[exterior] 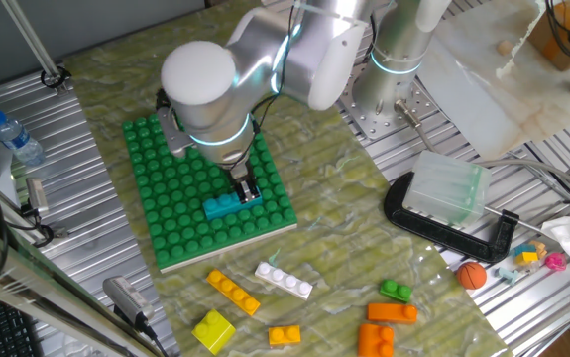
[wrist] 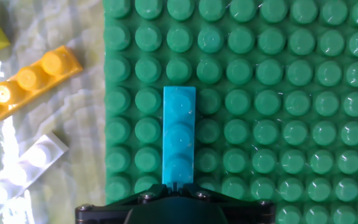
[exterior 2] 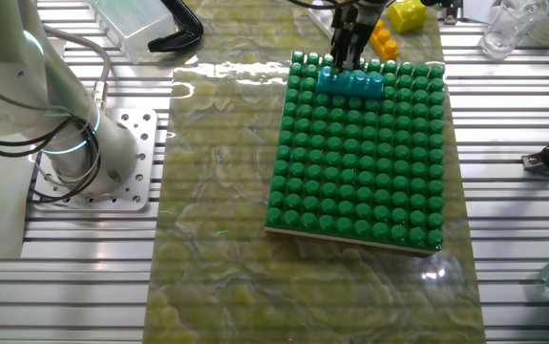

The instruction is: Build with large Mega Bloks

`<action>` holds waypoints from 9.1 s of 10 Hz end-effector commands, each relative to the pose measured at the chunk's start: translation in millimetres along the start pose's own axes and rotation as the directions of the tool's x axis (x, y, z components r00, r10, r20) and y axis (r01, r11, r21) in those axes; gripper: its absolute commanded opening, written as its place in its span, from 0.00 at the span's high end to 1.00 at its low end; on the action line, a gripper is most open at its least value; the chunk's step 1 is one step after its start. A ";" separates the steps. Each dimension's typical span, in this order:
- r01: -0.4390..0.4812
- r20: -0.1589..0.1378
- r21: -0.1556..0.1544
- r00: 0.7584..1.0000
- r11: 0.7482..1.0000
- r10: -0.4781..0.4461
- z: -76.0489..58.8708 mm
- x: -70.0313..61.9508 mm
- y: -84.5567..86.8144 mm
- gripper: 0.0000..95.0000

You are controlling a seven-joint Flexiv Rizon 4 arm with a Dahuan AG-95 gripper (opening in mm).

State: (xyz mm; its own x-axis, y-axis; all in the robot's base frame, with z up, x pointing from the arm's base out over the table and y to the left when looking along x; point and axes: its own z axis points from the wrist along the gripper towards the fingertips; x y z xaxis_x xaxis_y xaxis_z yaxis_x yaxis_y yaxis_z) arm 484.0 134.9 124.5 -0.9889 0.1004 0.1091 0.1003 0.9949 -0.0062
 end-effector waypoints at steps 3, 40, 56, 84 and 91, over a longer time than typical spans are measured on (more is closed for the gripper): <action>0.017 0.037 0.006 0.999 1.000 -0.017 -6.8 -11.8 -5.0 1.00; 0.107 0.086 0.027 0.990 0.994 -0.109 23.3 -3.4 122.0 1.00; 0.172 0.089 0.098 0.979 0.980 -0.181 38.6 4.5 135.8 1.00; -0.073 0.063 -0.019 0.995 0.997 0.074 93.1 -6.4 153.9 1.00; -0.051 0.094 -0.031 0.994 0.998 0.054 89.0 -6.7 184.5 1.00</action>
State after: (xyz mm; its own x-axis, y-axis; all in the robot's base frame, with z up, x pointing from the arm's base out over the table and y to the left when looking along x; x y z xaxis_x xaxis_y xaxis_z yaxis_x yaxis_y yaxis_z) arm 495.9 314.4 36.2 -0.9883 0.1522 0.0125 0.1524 0.9881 0.0222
